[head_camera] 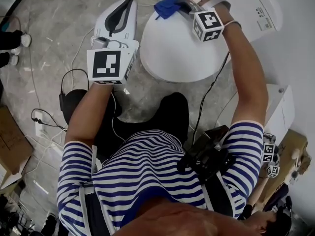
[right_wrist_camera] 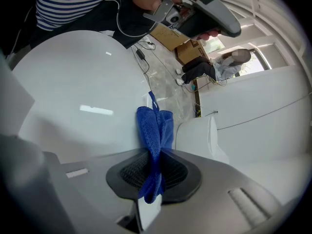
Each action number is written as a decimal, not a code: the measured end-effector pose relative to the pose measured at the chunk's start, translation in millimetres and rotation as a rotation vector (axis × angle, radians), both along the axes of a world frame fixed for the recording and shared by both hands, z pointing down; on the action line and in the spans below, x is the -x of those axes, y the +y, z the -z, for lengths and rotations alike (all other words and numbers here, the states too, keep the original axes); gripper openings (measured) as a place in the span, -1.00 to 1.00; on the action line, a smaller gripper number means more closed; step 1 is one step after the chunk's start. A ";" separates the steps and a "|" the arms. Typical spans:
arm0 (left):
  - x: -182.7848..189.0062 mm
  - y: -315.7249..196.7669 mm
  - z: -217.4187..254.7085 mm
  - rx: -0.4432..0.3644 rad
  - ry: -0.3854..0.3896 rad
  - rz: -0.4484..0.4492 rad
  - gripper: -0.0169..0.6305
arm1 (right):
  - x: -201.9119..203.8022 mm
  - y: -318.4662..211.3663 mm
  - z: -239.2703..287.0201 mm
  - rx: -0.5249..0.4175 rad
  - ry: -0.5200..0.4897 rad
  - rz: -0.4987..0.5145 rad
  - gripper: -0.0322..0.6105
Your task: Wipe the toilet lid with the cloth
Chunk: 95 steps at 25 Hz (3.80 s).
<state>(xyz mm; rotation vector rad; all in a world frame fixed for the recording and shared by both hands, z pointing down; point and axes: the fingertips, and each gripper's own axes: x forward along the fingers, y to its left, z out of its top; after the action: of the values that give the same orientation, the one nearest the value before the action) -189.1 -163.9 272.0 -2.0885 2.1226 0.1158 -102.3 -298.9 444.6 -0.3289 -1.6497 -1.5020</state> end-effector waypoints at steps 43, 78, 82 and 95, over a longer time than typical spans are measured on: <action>-80.5 -55.1 -19.8 0.060 -0.052 -0.084 -0.94 | -302.7 101.2 -23.0 0.060 0.072 -0.145 -0.75; -11.9 -76.1 -26.8 0.069 0.024 -0.064 -0.94 | -26.7 -88.0 21.1 0.013 -0.053 -0.047 -0.75; -10.3 -78.3 -26.8 0.068 0.024 -0.066 -0.94 | -23.2 -93.0 12.3 0.027 -0.027 -0.049 -0.75; -20.0 -79.7 -26.6 0.069 0.018 -0.082 -0.94 | -53.5 -81.1 4.7 0.031 0.000 -0.065 -0.75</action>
<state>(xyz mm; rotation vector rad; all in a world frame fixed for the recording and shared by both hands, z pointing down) -169.1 -243.7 298.6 -2.2217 2.0798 0.0728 -48.8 -380.0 439.9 -0.2892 -1.6697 -1.4288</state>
